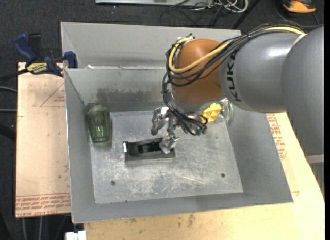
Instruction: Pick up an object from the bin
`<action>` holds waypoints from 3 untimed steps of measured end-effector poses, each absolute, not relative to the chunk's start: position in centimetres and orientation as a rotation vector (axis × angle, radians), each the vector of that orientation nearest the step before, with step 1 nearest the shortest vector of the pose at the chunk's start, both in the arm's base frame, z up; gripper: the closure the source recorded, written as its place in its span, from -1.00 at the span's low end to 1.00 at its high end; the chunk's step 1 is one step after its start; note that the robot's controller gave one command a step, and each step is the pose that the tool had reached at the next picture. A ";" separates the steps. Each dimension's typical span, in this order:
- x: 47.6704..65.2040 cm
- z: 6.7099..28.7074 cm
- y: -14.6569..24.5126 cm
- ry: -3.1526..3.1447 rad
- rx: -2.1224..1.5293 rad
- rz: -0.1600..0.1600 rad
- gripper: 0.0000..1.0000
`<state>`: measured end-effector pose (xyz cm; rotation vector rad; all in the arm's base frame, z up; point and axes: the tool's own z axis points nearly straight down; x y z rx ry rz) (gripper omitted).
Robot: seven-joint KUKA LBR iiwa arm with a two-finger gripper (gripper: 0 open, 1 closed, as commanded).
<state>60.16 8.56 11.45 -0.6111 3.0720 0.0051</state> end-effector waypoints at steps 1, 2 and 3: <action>60.2 11.5 8.6 3.072 -0.611 0.005 1.00; 60.2 11.5 8.6 3.072 -0.611 0.005 1.00; 60.2 11.5 8.6 3.072 -0.611 0.005 1.00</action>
Offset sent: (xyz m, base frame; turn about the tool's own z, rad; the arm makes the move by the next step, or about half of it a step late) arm -0.0213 -0.0238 -0.0419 0.2863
